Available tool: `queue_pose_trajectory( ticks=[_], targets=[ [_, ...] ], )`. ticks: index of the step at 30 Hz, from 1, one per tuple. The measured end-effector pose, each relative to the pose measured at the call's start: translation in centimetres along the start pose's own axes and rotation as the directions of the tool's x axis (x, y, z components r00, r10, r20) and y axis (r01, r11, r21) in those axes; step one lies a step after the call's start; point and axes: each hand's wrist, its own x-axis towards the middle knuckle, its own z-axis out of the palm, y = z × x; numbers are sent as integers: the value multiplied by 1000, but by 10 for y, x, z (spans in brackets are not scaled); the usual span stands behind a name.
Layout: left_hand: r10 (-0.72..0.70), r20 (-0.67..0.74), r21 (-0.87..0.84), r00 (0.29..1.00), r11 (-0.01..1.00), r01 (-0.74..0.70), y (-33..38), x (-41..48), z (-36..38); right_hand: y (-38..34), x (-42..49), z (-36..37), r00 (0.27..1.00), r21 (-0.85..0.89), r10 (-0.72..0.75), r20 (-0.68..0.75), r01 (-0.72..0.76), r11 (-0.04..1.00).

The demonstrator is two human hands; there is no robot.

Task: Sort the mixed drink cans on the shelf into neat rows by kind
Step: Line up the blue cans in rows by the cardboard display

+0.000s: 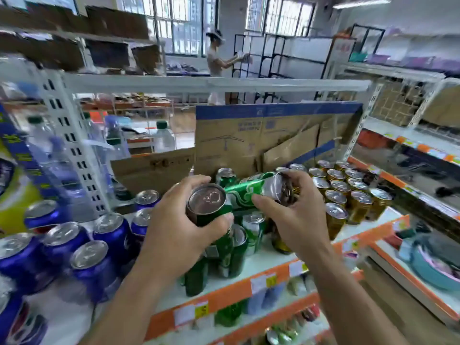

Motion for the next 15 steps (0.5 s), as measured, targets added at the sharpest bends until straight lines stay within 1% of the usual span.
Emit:
queue_pose_trajectory(
  ticks=[4,7,11,15],
  targets=[
    [17,-5,-3,1000,1000,-17,25,5,55,31,9,-65,998,-9,-6,-55,5,1000],
    [7,-22,2,1000,1000,-7,36,17,82,51,20,-96,998,-21,13,-55,-14,1000],
    [-2,-24,36,1000,999,3,41,39,105,77,41,-113,999,-36,43,-28,-44,998],
    [-16,-61,72,998,997,20,37,65,119,94,63,-113,999,-31,38,-21,-38,999]
  ],
)
